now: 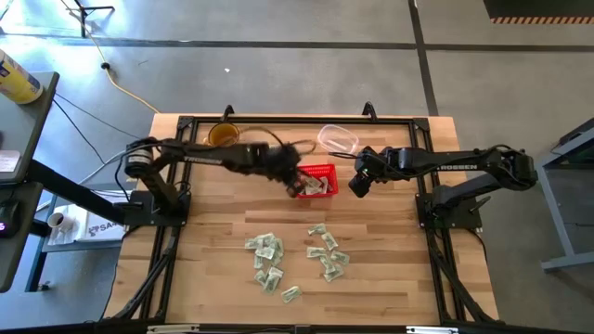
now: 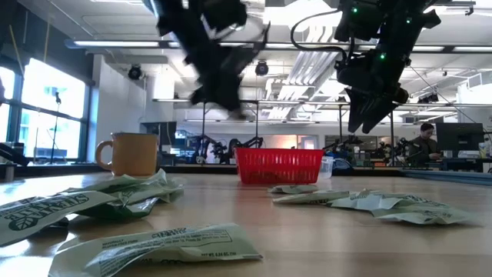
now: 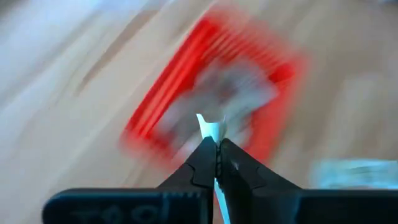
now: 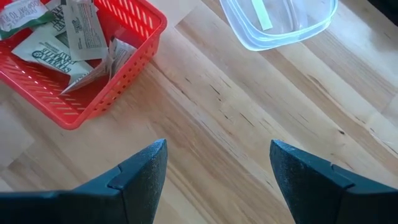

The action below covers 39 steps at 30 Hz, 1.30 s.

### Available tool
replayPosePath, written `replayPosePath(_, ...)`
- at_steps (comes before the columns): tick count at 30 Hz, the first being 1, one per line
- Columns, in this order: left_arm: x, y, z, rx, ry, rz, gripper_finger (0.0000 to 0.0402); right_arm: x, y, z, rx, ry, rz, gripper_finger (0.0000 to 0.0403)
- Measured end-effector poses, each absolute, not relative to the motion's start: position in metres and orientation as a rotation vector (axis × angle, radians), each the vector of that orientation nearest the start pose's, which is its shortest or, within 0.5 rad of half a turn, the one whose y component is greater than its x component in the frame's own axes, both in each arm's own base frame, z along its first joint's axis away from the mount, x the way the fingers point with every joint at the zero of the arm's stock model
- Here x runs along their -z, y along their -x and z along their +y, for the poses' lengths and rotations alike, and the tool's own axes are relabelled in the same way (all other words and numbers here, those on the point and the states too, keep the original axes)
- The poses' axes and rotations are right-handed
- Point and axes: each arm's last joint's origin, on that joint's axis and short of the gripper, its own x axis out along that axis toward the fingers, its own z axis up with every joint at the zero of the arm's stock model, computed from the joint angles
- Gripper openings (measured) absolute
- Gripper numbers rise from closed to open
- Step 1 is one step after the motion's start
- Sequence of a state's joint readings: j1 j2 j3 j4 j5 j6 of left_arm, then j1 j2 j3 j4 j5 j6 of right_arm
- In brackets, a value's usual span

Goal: Pick and place items into bin
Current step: Put the white packet into the red basket

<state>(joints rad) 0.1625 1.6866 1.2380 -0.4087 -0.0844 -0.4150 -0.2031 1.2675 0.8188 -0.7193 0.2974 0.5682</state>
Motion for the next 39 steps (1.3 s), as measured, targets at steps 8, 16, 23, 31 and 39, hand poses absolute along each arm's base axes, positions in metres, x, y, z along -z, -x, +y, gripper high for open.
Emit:
replayPosePath(8, -0.233, -0.399, 0.069, -0.336, 0.253, 0.744, 0.0069, -0.215, -0.219, -0.053, 0.735, -0.452, 1.025, 0.0275)
replayPosePath(16, -0.231, -0.4, 0.068, -0.33, 0.288, 0.8, 0.0229, -0.216, -0.227, -0.026, 0.488, -0.302, 1.065, 0.0275)
replayPosePath(23, -0.221, -0.366, 0.039, -0.267, 0.247, 1.189, 0.0274, -0.218, -0.238, 0.025, 0.184, -0.337, 1.024, 0.0275)
replayPosePath(31, -0.201, -0.337, -0.019, -0.132, 0.075, 1.308, 0.0233, -0.195, -0.247, 0.101, 0.232, -0.545, 1.06, 0.0275)
replayPosePath(39, -0.203, -0.311, -0.036, -0.127, 0.036, 1.247, 0.0199, -0.18, -0.27, 0.156, 0.356, -0.491, 1.12, 0.0275)
